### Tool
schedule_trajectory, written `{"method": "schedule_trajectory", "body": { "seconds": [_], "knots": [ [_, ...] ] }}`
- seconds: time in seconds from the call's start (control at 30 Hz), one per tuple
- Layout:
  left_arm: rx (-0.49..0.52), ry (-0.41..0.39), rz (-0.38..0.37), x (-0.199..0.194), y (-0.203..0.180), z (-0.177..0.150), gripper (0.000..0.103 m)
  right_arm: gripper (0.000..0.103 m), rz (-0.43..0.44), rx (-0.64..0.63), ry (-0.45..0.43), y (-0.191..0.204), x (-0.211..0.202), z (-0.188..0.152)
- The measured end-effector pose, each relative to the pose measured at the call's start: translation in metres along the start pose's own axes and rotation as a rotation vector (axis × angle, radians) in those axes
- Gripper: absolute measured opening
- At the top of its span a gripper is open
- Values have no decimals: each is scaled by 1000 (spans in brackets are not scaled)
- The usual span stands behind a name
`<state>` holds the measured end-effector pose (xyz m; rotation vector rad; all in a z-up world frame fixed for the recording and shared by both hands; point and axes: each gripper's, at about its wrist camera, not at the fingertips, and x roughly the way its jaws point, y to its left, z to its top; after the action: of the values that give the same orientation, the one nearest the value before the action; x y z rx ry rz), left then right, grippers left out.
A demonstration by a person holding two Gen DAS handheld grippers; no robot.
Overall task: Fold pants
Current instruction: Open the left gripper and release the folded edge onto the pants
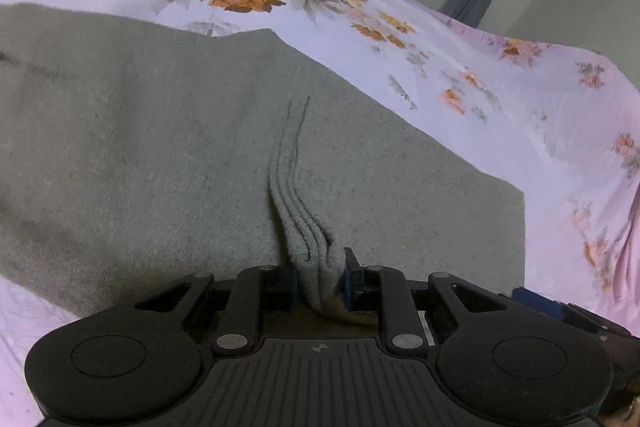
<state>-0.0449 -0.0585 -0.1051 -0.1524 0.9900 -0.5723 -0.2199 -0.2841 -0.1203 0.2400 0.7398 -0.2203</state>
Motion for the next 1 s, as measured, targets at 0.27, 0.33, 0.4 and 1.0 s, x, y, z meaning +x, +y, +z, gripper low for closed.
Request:
{"method": "schedule_trajectory", "body": {
  "seconds": [0.27, 0.33, 0.4, 1.0],
  "knots": [
    [93, -165, 145, -42, -19, 19, 67, 55, 24, -3, -24, 0, -5, 24],
    [142, -158, 119, -39, -30, 28, 67, 55, 18, -31, -26, 4, 2, 34],
    [190, -138, 91, -30, -44, 34, 67, 55, 14, -44, -36, 7, 10, 48],
    [300, -50, 170, 45, -72, 30, 67, 61, -5, -80, 26, 19, 66, 59]
  ]
}}
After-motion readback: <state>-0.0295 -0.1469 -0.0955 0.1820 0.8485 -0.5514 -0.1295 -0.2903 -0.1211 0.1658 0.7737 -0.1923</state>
